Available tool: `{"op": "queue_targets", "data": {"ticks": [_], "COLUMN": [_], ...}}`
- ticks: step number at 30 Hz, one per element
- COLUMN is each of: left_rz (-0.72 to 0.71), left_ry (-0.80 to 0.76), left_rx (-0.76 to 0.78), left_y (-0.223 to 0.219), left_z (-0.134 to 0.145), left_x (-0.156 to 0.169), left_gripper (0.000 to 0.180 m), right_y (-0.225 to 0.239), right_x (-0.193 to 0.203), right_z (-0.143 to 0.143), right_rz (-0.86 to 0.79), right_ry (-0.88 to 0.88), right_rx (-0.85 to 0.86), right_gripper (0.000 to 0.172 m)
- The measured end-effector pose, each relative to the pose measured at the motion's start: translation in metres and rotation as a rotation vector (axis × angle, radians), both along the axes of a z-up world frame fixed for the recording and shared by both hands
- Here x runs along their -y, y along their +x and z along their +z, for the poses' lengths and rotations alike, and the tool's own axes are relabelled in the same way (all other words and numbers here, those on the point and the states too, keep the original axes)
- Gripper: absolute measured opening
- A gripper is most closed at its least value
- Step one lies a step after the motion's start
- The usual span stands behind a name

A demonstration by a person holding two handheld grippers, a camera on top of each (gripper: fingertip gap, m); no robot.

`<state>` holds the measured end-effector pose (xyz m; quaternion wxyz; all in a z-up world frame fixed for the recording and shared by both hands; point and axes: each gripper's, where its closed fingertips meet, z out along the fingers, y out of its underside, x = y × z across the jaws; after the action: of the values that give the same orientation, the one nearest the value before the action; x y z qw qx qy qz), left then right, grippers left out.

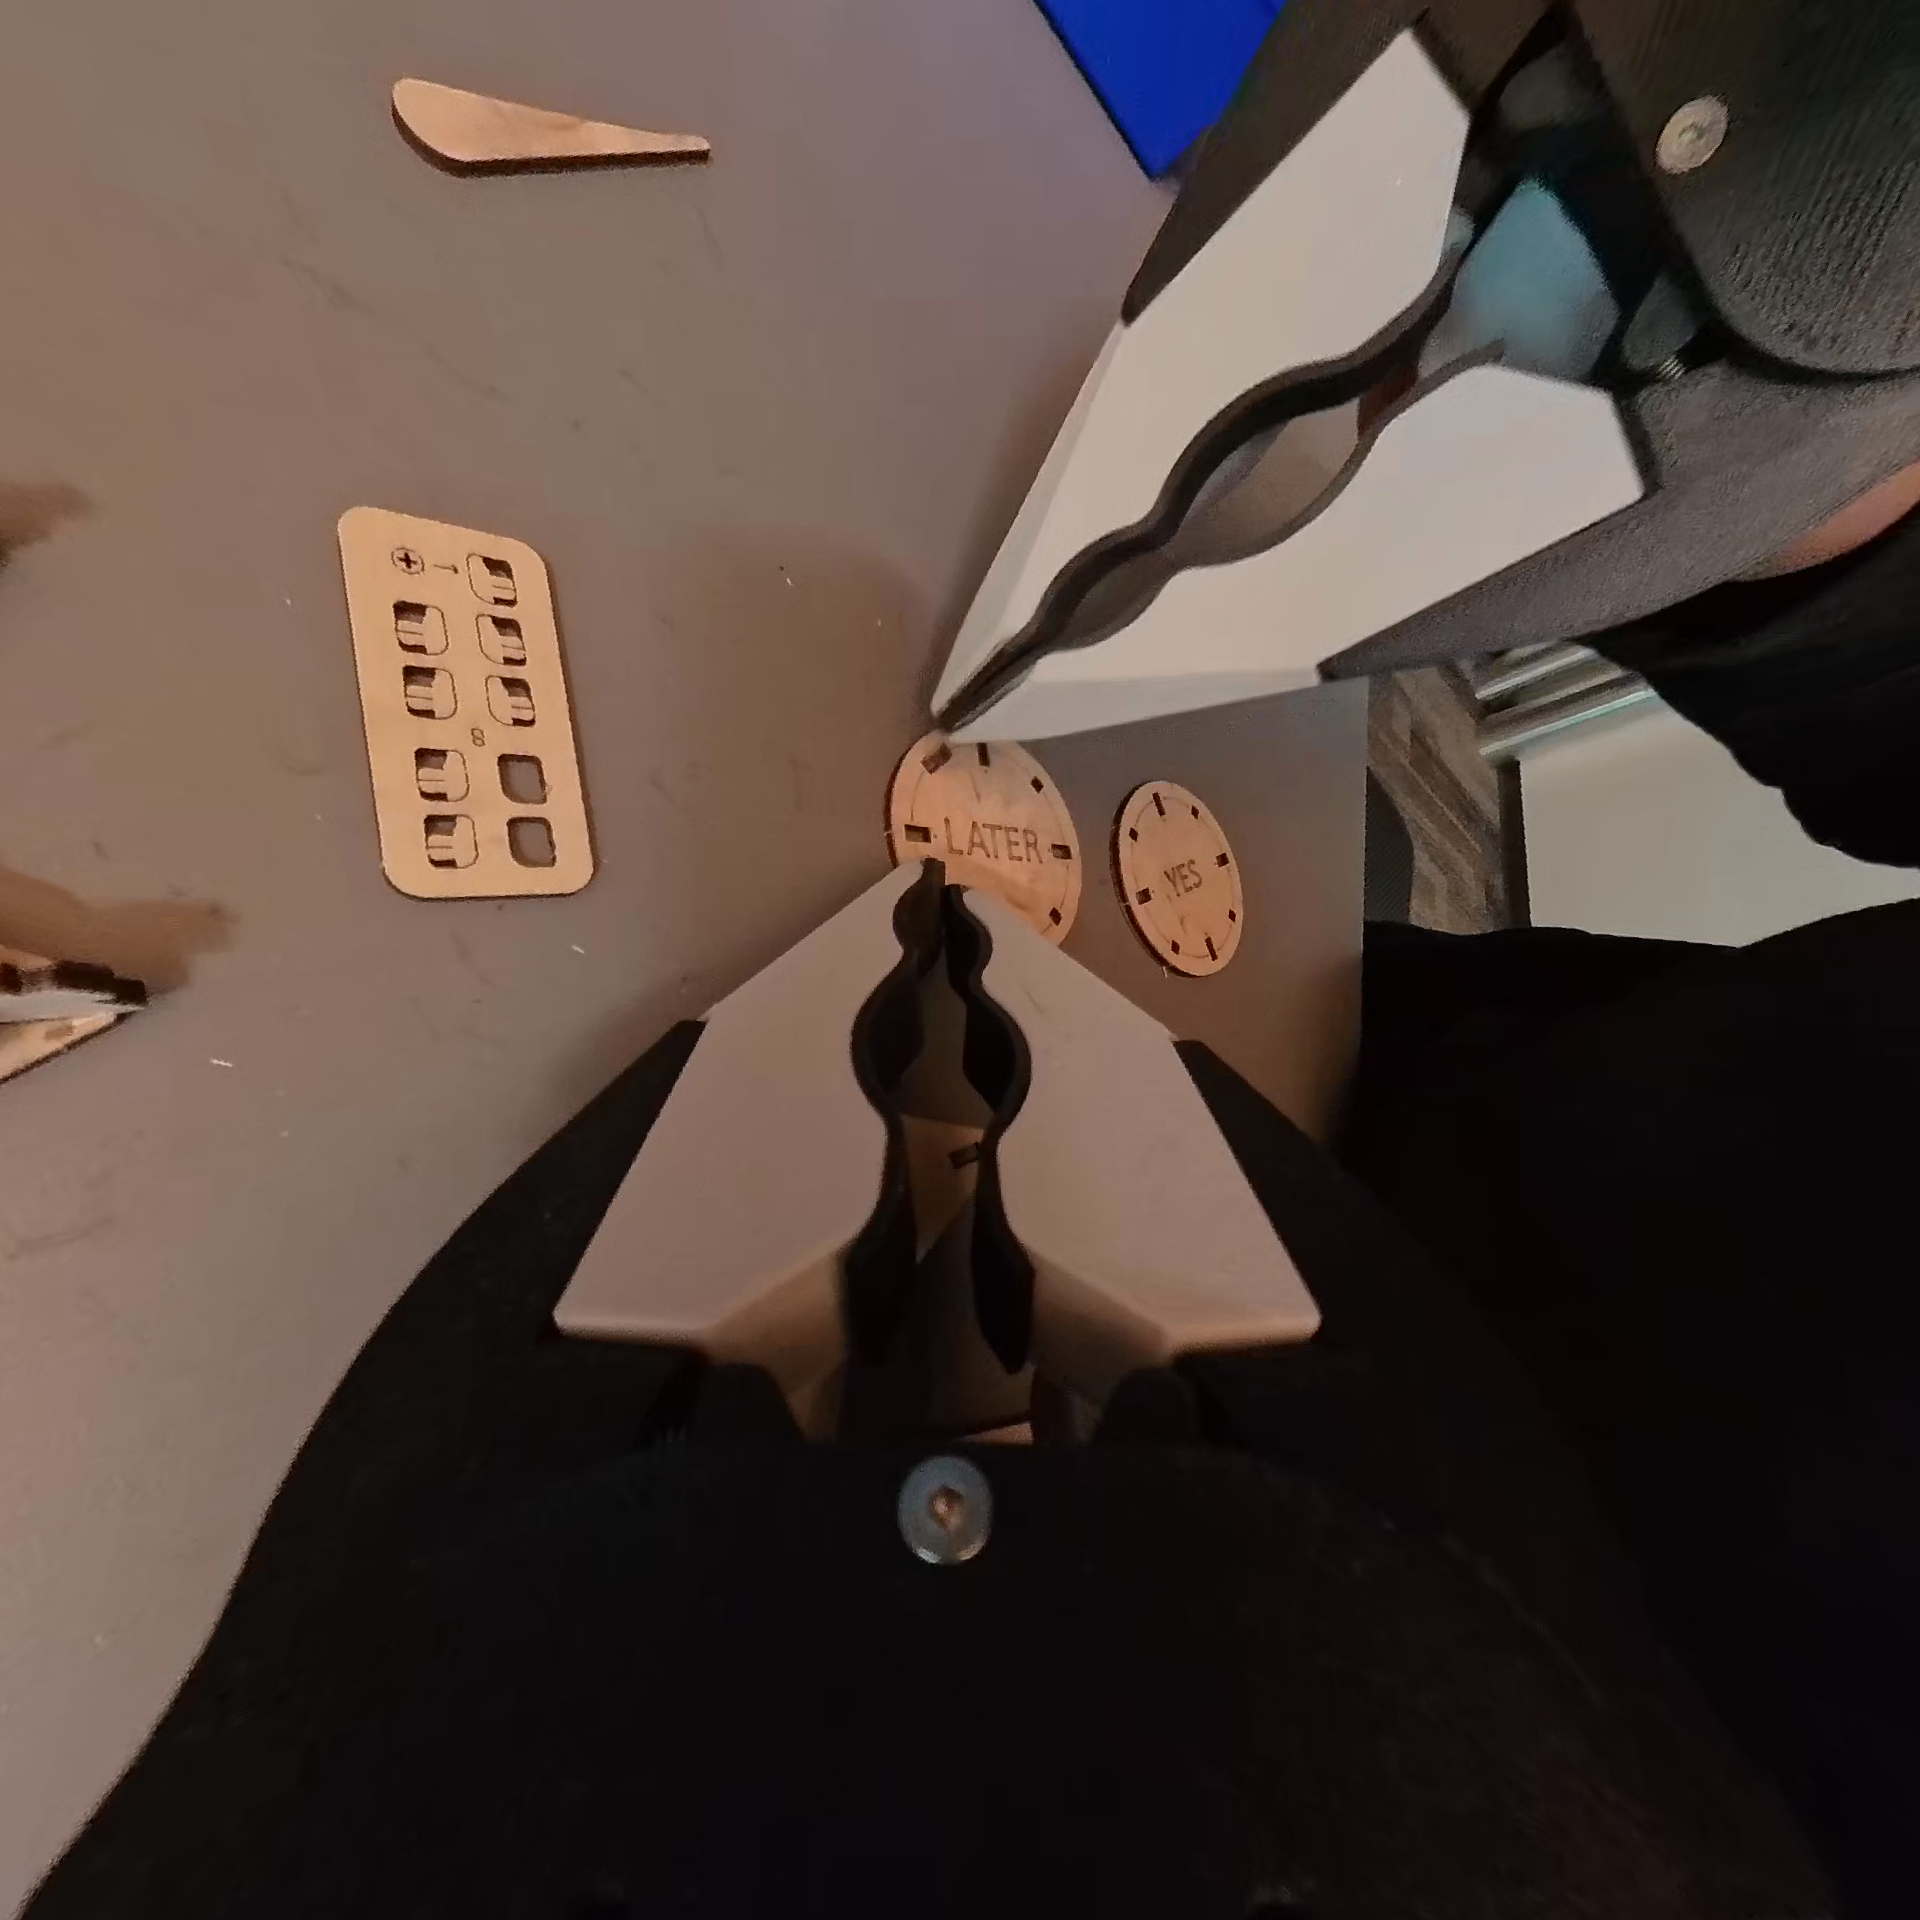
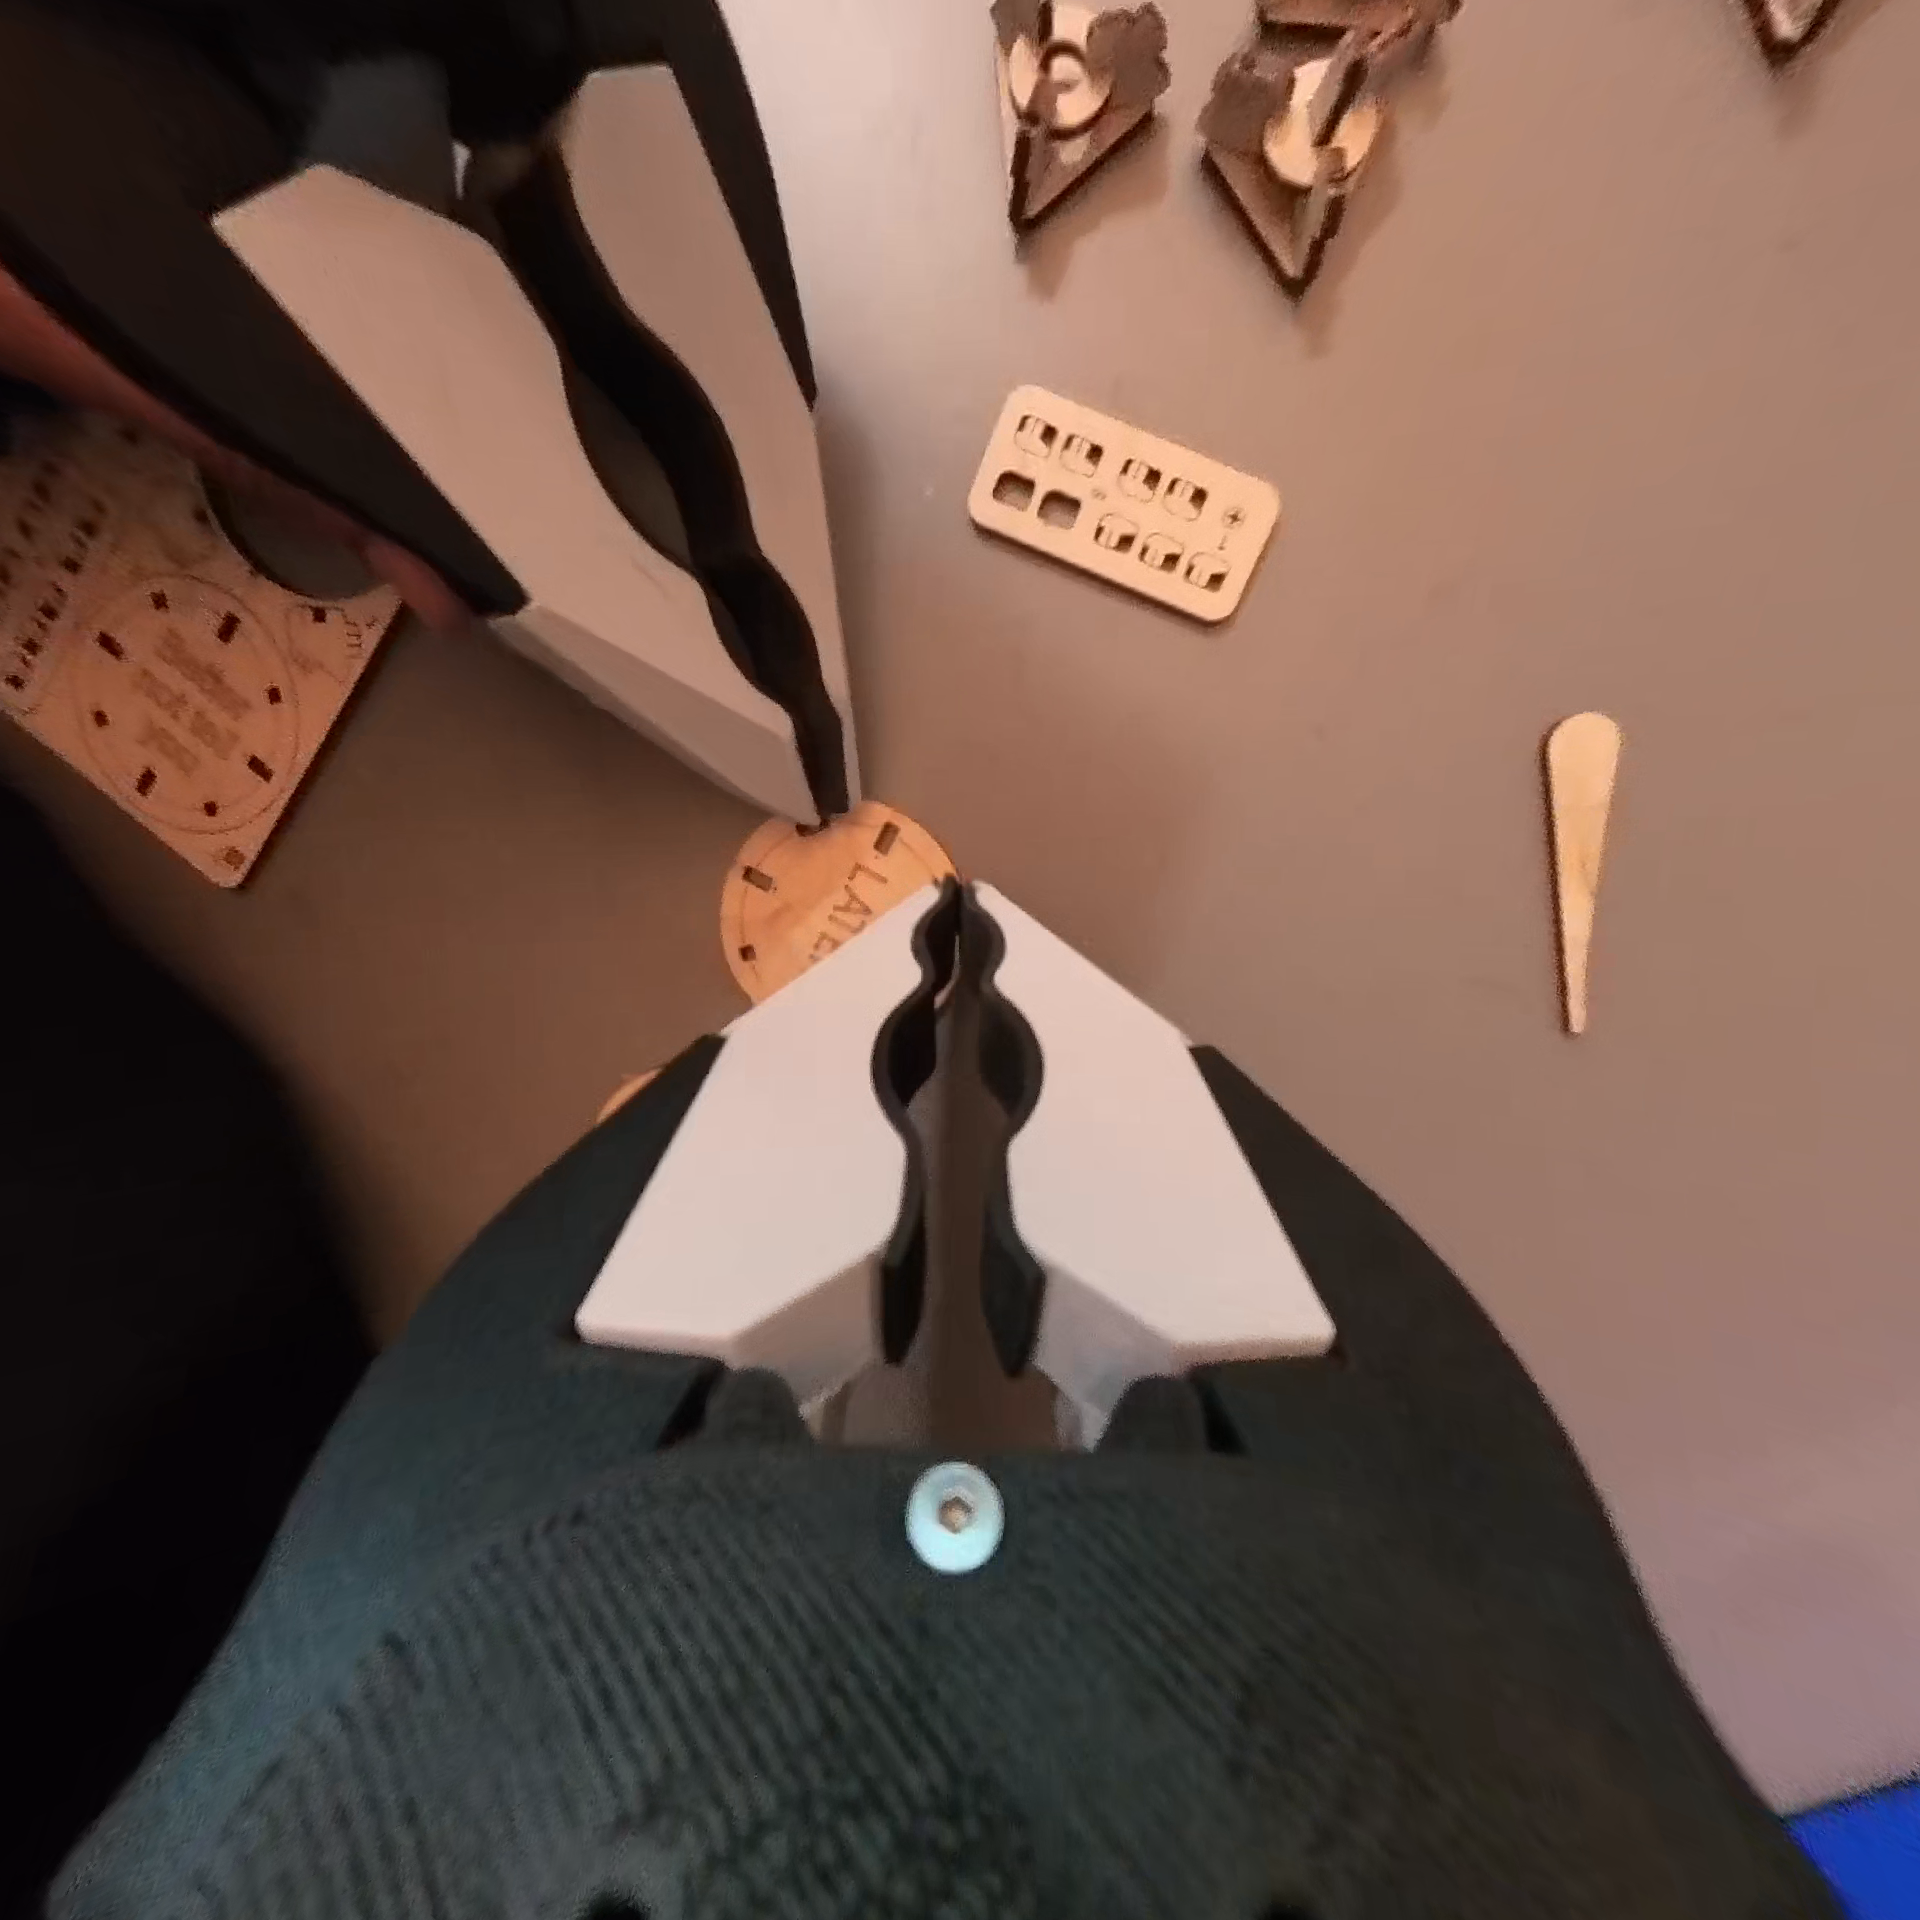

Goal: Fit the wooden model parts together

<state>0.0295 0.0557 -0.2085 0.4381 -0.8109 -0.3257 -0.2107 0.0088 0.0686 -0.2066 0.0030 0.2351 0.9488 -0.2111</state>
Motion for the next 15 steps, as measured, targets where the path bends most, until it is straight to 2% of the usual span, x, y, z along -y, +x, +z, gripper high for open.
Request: {"op": "queue_targets", "data": {"ticks": [4,10,12,15], "left_rz": [0.000,0.001,0.006,0.011], "left_ry": [-0.002,-0.002,-0.001,0.008], "left_rx": [-0.005,-0.005,-0.003,0.003], "left_y": [0.000,0.000,-0.001,-0.002], "left_z": [0.000,0.000,0.000,0.001], "left_x": [0.000,0.000,0.000,0.001], "left_gripper": [0.000,0.000,0.000,0.000], "right_y": [-0.004,0.005,0.006,0.012], "right_x": [-0.003,-0.004,-0.004,-0.006], "right_z": [0.014,0.002,0.004,0.005], "right_rz": [-0.010,-0.021,-0.054,-0.086], "right_ry": [-0.018,-0.031,-0.073,-0.124], "right_rx": [-0.030,-0.030,-0.027,-0.008], "right_gripper": [0.000,0.003,0.015,0.045]}}
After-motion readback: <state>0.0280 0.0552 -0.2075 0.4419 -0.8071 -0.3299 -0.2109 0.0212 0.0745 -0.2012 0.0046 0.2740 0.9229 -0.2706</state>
